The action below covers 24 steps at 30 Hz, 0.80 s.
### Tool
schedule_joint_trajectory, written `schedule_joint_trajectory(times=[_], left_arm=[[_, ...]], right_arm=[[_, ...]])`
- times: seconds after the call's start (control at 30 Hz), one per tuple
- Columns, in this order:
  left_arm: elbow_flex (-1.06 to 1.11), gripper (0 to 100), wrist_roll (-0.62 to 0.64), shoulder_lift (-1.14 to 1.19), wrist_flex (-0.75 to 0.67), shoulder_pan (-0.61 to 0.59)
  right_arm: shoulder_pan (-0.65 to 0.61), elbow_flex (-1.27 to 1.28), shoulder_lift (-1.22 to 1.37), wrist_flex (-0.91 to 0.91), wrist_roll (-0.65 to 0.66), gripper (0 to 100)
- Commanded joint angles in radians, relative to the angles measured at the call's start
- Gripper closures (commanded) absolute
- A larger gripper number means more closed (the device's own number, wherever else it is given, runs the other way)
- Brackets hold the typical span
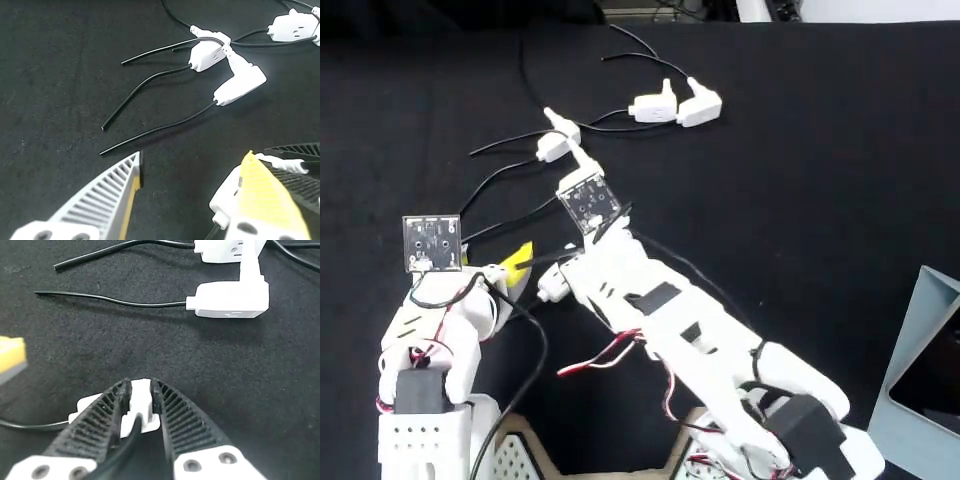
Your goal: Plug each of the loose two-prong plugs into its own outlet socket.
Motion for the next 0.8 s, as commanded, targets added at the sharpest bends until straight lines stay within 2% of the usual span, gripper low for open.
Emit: schedule_joint_trajectory(times=[0.0,0.17,0.37,0.5,0.77], left_arm=[[-0.001,69,0.008,-0.011,-0.003,-0.047],[-0.001,69,0.009,-0.011,-0.002,-0.048],[-0.001,69,0.009,-0.011,-0.002,-0.048],[-0.001,69,0.009,-0.011,-0.002,-0.048],[-0.001,69,0.009,-0.011,0.000,-0.050]], right_arm=[[0.009,-0.007,-0.007,-0.017,0.011,98.7],[0.009,-0.004,-0.096,-0.002,0.009,98.7],[0.006,-0.044,-0.174,0.160,0.003,98.7],[0.006,-0.082,-0.147,0.222,0.003,98.7],[0.005,-0.140,-0.022,0.224,0.003,98.7]])
